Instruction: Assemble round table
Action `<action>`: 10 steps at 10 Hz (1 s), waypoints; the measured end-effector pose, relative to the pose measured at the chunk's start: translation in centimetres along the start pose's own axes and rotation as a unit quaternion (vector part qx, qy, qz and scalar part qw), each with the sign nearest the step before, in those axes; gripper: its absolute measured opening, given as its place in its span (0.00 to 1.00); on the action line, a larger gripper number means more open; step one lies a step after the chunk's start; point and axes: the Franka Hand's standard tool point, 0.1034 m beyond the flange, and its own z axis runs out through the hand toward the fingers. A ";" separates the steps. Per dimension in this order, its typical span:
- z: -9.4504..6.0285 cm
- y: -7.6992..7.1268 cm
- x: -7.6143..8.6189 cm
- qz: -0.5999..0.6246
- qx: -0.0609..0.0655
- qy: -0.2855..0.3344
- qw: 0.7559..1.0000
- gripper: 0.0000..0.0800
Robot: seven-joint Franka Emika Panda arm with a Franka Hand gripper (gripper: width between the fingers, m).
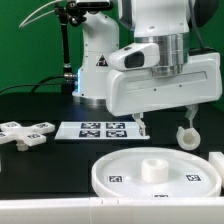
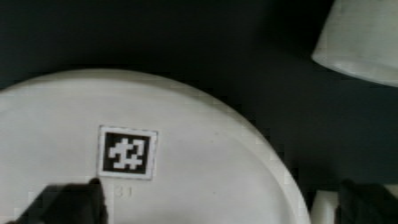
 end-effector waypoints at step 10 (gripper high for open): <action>1.0 -3.2 -1.6 0.223 0.013 -0.030 0.974 0.81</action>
Offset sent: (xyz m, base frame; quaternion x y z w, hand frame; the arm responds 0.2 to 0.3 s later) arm 0.0000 0.0000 0.0000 0.0000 0.0000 0.1296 0.9916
